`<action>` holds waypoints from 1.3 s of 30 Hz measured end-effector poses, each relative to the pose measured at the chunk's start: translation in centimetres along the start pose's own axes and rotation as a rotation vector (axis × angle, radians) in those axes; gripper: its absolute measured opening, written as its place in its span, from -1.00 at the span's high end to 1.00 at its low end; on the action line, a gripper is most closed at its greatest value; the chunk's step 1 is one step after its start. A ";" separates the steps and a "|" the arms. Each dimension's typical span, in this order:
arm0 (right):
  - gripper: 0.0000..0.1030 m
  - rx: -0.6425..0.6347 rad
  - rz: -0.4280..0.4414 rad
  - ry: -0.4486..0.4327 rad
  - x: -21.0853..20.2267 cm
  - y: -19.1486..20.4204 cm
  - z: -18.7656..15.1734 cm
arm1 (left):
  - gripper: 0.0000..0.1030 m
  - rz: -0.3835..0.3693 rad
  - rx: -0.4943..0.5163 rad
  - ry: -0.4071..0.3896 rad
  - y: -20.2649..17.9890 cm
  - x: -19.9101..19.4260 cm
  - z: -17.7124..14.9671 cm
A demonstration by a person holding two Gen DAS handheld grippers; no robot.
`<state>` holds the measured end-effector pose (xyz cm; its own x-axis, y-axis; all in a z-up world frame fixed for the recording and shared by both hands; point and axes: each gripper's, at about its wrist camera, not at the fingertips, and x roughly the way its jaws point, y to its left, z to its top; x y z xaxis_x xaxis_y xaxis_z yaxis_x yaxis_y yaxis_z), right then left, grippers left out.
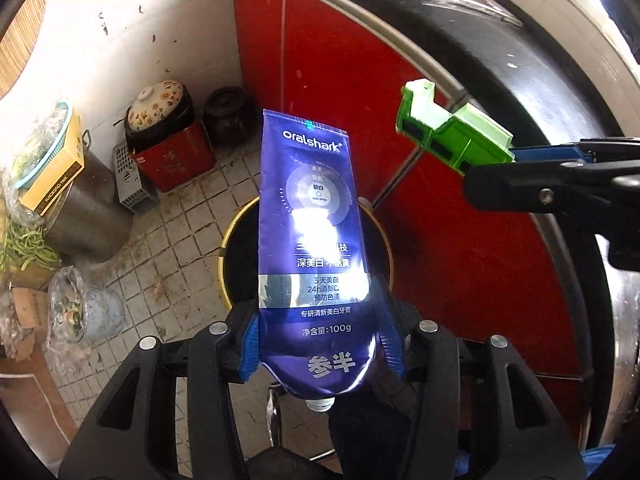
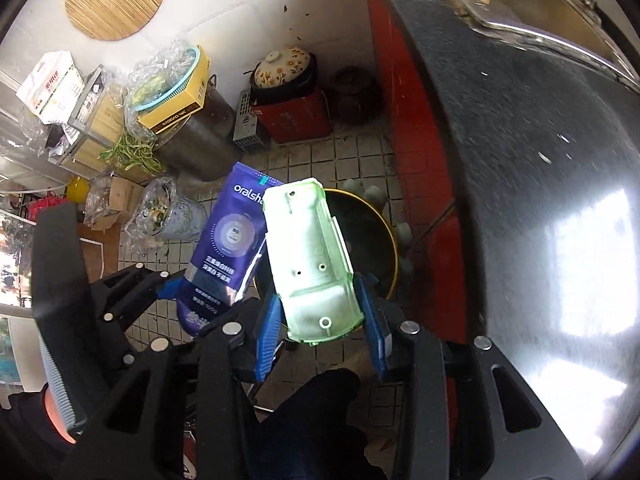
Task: Collect trash
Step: 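Carry tube and green piece to the bin and open both tools, then move both tools back to the counter trash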
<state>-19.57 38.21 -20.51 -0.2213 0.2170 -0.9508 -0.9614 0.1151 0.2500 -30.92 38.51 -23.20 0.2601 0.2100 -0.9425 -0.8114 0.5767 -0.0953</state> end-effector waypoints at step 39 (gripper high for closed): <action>-0.75 1.086 -0.534 -0.540 -33.8 -21.9 -49.7 | -0.80 -0.482 1.116 -0.165 -48.6 -15.7 -10.0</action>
<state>0.78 -19.84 -2.96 0.4766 0.2299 -0.8485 -0.2347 0.9634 0.1292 -0.81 -0.78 -6.94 0.5383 -0.1610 -0.8272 0.2585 0.9658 -0.0197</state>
